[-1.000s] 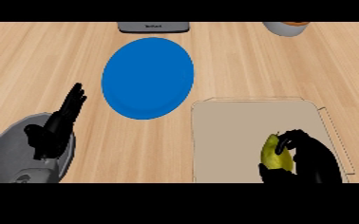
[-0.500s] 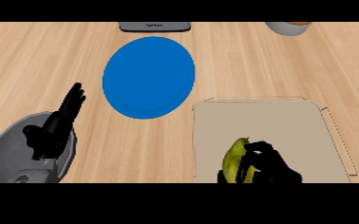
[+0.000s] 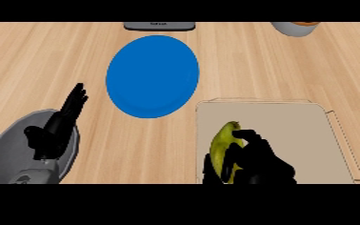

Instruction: Pick the pear from the tray and place it in the plate

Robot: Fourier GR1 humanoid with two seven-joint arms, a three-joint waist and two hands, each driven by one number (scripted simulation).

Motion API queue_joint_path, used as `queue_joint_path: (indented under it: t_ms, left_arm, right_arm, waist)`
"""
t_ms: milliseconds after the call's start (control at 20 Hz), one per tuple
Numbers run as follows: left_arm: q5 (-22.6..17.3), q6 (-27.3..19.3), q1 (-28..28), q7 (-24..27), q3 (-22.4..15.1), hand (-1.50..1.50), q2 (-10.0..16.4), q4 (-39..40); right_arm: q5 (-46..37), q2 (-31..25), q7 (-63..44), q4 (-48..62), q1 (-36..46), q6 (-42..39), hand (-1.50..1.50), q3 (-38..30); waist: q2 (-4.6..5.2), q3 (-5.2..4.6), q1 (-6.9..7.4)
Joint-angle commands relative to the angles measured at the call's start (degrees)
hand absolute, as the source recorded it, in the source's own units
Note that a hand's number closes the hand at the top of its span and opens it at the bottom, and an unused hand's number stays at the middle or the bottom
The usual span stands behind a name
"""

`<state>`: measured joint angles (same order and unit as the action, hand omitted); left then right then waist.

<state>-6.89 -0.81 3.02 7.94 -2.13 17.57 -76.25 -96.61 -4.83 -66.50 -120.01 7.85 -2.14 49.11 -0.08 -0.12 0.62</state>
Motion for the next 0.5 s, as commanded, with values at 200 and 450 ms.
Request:
queue_joint_path:
  t_ms: [200, 450]
  left_arm:
    - [1.3, -0.5, 2.8, 0.8, -0.6, 0.0, -1.8, 1.6]
    - [1.2, 1.1, 3.5, -0.2, -0.8, 0.0, -0.7, 0.7]
  right_arm:
    - [12.2, 4.7, -11.6, 12.8, 18.2, -0.8, 1.5, -6.9]
    - [20.4, 4.8, -12.0, 24.2, 26.5, 5.6, 1.5, -10.6]
  waist:
    - [0.56, 0.01, 1.26]
    - [0.68, 0.06, 2.59]
